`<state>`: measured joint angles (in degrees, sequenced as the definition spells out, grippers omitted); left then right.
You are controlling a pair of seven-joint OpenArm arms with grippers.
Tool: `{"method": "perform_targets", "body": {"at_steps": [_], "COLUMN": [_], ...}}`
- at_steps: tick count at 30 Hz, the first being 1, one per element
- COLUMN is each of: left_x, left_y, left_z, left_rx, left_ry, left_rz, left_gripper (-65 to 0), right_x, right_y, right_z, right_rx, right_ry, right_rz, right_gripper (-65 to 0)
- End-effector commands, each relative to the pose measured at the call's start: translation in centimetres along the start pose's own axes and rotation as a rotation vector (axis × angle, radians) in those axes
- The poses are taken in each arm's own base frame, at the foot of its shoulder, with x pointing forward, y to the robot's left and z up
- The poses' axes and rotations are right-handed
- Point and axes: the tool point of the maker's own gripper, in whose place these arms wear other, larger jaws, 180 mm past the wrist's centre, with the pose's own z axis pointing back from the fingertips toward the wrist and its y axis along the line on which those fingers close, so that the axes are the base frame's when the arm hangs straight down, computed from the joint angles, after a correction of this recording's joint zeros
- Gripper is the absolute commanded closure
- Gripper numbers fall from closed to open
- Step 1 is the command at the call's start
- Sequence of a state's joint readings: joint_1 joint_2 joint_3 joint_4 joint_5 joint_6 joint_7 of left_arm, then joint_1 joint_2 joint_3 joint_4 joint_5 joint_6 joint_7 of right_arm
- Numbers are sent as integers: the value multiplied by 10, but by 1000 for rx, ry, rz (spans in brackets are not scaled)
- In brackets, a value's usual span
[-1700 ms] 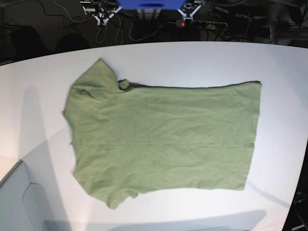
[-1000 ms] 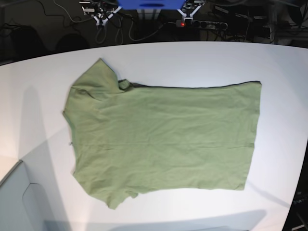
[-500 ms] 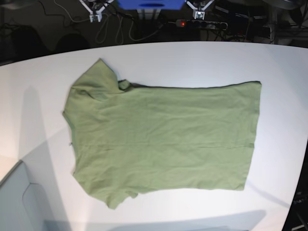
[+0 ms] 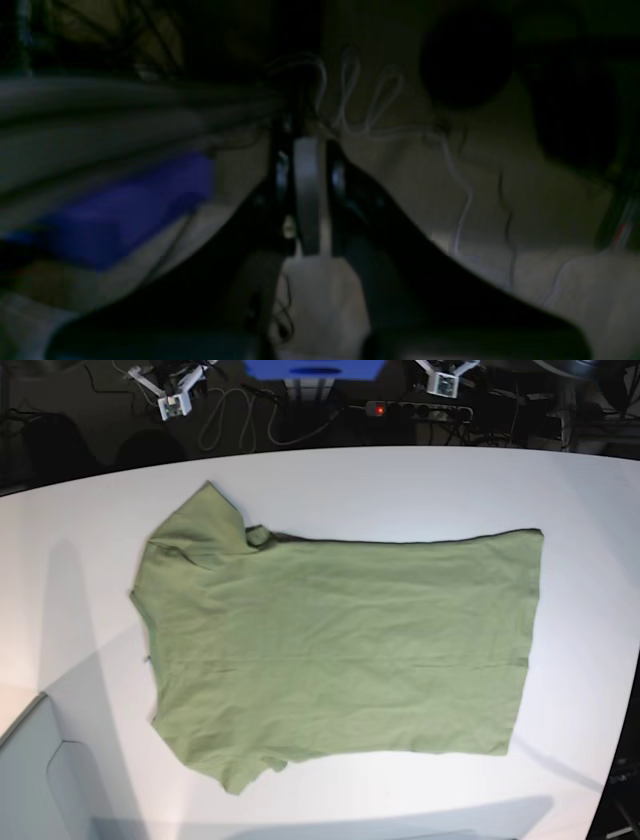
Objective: Fold the T-shirt properly
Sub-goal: 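Move both grippers from rest toward the shirt's shoulder edge, then lower the left gripper and pinch the shirt's shoulder corner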
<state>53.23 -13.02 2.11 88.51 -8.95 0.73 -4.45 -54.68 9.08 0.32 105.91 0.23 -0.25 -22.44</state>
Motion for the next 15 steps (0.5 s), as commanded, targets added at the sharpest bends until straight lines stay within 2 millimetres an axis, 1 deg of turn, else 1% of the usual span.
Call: {"method": "perform_targets", "body": {"at_steps": [1,4,6,7,8,9,10,12,13,15], "left_x": [9,38,56,66,75,82,92,111,119,135], "left_y": [2,9,12,13,15,17,18,27,34,57], "left_z": [11,26,34,38,42,44,47,53,55,61], "left_rx": [4,26,36,42,47,53,58,74,88,132], "left_ry": [-35,-103,-146,-170,-192,-212,-236,-290,-316,-371], "left_rz": [-3,-14,-24,-30,-34,-39,-35,11,37,115], "left_gripper": [-5,-5,-12,-33,-68,-103,-152,-223,-235,-238], "right_x": [8,34,46,49,52,52,54,59,60,63], "right_y": [0,6,7,7,8,8,8,8,8,8], "right_z": [12,30,37,39,40,40,39,37,37,36], "right_rx": [4,12,14,16,16,17,18,19,18,17], "right_ry": [-23,-73,-81,-80,-83,-80,-86,-99,-102,-109], "right_rz": [24,49,70,77,80,81,82,86,86,87], "right_gripper": [-5,-6,-26,-54,-88,-127,-171,-257,-284,-328]}}
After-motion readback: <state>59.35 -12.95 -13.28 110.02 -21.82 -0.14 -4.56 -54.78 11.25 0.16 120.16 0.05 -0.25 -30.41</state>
